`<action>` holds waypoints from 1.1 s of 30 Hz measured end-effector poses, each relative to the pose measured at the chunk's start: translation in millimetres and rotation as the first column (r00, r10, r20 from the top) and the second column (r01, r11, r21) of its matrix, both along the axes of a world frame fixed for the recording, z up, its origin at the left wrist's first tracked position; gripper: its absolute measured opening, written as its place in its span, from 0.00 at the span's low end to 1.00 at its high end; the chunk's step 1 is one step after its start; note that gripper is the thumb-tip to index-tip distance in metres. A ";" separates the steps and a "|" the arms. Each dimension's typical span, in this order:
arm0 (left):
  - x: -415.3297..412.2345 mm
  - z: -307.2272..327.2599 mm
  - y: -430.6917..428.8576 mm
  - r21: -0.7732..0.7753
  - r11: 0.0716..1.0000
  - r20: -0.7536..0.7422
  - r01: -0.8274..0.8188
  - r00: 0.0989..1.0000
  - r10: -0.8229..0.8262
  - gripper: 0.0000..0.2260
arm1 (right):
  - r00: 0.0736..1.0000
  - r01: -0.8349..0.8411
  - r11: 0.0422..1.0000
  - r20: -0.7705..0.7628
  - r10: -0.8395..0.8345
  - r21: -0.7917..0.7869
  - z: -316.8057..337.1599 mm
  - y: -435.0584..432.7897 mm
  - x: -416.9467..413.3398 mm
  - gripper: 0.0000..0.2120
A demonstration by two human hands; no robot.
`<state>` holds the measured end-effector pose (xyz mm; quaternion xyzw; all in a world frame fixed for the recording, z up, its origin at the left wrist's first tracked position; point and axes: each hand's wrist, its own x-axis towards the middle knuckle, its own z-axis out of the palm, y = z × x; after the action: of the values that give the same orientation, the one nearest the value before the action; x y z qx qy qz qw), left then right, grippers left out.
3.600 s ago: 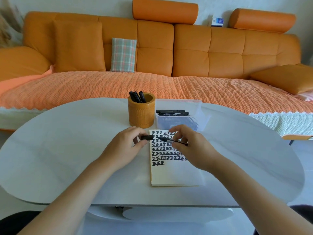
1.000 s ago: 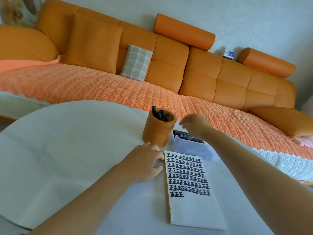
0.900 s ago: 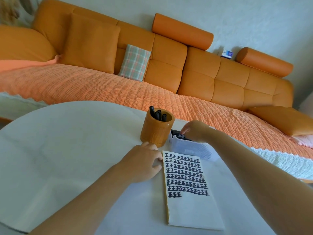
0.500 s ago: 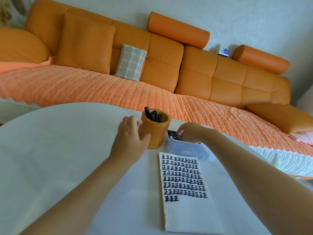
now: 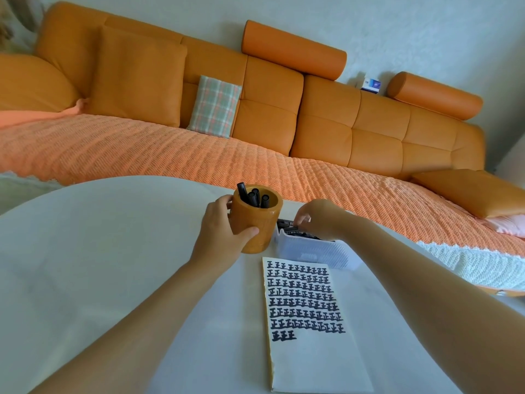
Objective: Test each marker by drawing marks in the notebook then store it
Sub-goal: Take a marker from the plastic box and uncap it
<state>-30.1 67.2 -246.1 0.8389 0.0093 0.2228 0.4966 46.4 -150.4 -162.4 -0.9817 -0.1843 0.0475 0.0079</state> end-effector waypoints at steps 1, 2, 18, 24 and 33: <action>-0.5 -0.1 -0.7 0.008 1.000 0.003 -0.004 1.000 0.004 0.34 | 1.000 0.000 1.000 0.011 -0.001 0.014 0.7 0.5 -1.4 0.10; -1.1 0.0 -0.8 0.012 1.000 0.008 -0.006 1.000 0.006 0.34 | 1.000 0.002 1.000 0.025 -0.002 0.021 1.9 1.2 -3.5 0.11; -58.1 20.5 -22.6 0.220 0.970 0.235 0.108 0.959 -0.160 0.10 | 0.971 0.239 0.412 -0.215 -0.105 0.879 15.6 -18.9 -111.2 0.06; -81.5 20.6 -41.5 0.265 0.918 0.114 0.294 0.936 -0.332 0.11 | 0.926 0.371 0.198 -0.376 -0.012 0.907 -13.9 -23.5 -130.2 0.07; -88.3 20.6 -29.9 0.429 0.870 0.074 0.244 0.950 -0.304 0.08 | 0.894 0.401 0.225 -0.433 0.118 0.888 -30.4 -29.2 -136.2 0.10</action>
<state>-118.4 37.4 -225.5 0.9001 -0.1921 0.2048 0.3332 -89.8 -179.7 -192.8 -0.7422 -0.0744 0.1283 0.6535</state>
